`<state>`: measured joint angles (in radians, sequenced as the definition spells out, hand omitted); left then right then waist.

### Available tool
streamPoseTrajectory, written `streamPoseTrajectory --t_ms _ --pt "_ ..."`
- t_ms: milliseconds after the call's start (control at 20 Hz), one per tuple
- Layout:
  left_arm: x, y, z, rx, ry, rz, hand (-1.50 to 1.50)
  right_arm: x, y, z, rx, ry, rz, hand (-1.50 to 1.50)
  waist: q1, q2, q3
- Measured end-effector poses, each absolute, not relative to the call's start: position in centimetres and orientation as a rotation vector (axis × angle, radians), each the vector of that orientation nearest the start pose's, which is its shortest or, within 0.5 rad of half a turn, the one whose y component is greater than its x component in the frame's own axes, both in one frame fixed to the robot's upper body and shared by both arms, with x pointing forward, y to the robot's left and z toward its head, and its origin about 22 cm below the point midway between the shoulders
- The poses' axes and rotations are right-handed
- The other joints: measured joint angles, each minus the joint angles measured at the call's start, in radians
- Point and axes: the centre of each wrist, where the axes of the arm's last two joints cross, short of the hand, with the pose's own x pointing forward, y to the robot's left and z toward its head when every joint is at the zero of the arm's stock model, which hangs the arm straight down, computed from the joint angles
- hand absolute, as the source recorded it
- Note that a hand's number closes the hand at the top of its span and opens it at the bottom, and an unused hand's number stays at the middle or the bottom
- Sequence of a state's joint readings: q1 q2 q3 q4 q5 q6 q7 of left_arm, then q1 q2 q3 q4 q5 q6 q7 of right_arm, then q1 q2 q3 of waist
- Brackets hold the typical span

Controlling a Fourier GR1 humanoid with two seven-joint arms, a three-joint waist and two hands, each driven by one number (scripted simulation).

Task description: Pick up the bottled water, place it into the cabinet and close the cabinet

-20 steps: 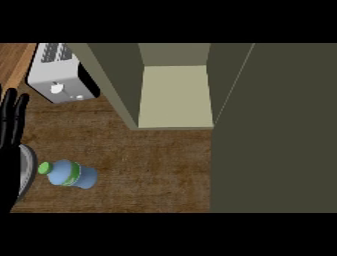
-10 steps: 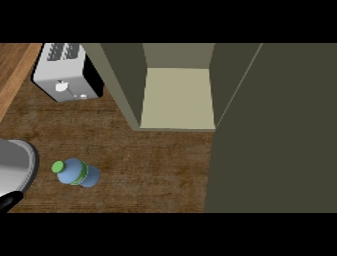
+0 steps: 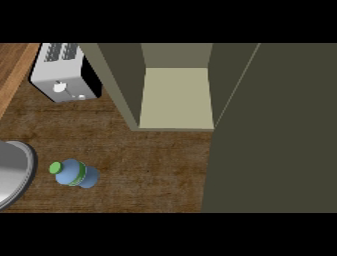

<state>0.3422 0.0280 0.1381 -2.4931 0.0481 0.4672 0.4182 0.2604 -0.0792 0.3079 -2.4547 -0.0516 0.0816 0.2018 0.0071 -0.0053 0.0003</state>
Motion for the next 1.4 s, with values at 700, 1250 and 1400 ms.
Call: streamPoseTrajectory --t_ms 700,1250,1400 --pt "11.0 27.1 16.0 0.403 -1.613 0.662 -1.50 11.5 -17.9 15.7 0.359 -1.946 0.176 -1.50 -0.003 -0.002 0.000" --pt "10.9 27.3 15.5 0.432 -1.602 0.638 -1.50 11.2 -16.9 16.1 0.375 -1.927 0.173 -1.50 -0.004 -0.002 -0.001" --pt "10.9 27.5 15.3 0.441 -1.604 0.623 -1.50 11.2 -17.0 16.2 0.358 -1.926 0.178 -1.50 -0.005 -0.001 -0.001"
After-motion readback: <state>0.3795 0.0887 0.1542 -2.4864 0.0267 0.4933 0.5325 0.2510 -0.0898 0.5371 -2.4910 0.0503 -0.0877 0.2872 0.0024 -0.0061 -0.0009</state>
